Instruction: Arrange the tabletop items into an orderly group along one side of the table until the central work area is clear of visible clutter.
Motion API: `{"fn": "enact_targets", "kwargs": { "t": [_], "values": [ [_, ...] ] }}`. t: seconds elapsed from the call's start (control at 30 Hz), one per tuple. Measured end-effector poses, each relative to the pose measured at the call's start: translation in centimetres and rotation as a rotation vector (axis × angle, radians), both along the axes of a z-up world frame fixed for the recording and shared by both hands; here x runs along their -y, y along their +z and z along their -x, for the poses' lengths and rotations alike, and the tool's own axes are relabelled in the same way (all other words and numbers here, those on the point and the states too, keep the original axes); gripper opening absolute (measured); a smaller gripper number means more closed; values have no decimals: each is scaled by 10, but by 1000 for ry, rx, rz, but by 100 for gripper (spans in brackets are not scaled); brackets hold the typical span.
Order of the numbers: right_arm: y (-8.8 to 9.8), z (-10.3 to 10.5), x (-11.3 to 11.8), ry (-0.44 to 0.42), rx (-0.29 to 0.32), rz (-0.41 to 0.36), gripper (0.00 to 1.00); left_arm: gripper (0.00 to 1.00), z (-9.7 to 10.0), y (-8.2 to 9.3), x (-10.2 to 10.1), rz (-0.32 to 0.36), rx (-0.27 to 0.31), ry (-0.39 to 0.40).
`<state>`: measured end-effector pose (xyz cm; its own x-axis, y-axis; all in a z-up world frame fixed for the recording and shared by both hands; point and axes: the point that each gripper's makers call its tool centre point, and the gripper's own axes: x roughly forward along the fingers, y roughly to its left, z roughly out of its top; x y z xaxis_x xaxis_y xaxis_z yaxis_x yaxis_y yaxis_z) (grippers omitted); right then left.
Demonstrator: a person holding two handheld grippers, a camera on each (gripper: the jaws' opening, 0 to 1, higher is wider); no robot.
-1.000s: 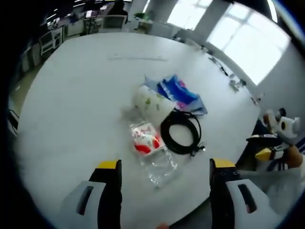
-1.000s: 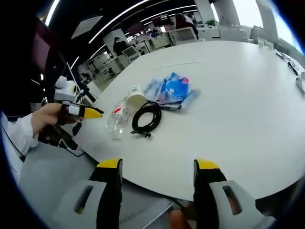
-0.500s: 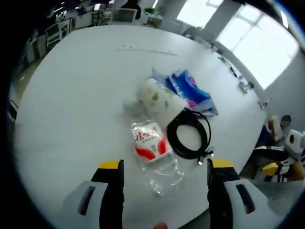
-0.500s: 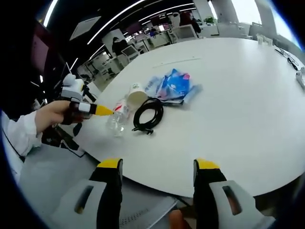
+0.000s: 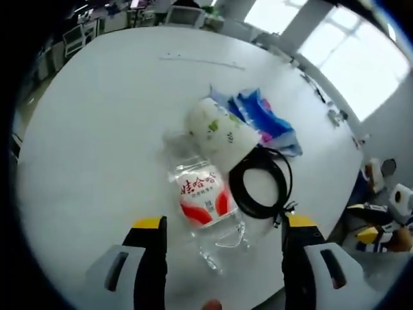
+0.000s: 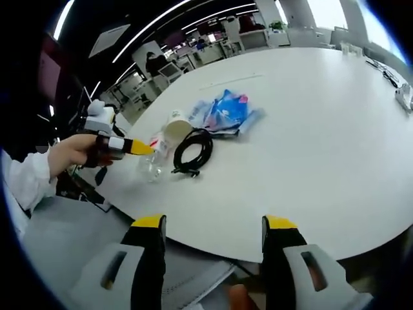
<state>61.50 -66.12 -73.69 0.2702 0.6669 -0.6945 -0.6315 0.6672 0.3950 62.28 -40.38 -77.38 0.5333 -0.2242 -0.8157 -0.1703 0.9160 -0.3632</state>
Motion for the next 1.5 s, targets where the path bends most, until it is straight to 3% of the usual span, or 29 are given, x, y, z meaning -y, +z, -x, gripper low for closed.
{"fn": "enact_targets", "kwargs": {
  "t": [0.57, 0.63, 0.87, 1.07, 1.17, 1.27, 1.4, 1.5],
  "values": [
    [-8, 11, 1, 1, -22, 19, 57, 69, -10, -24, 2, -25, -51, 56],
    [-8, 11, 2, 2, -23, 22, 57, 66, -10, -26, -2, -72, -53, 28],
    [-7, 8, -1, -2, -22, 18, 57, 63, -14, -30, -7, -105, -68, 51],
    [-4, 8, -7, 10, -16, 10, 57, 54, -14, -30, -14, -144, -46, 138],
    [-7, 9, -5, 15, -15, 20, 57, 52, -14, -30, -12, -158, -41, 134],
    [-9, 10, -3, 13, -22, 23, 57, 47, -14, -28, -11, -137, -36, 142],
    [-8, 9, 0, 7, -17, 20, 56, 41, -12, -28, -15, -67, -36, 238],
    [-7, 7, 2, 0, -11, 16, 56, 40, -12, -29, -15, -78, -18, 224]
  ]
}}
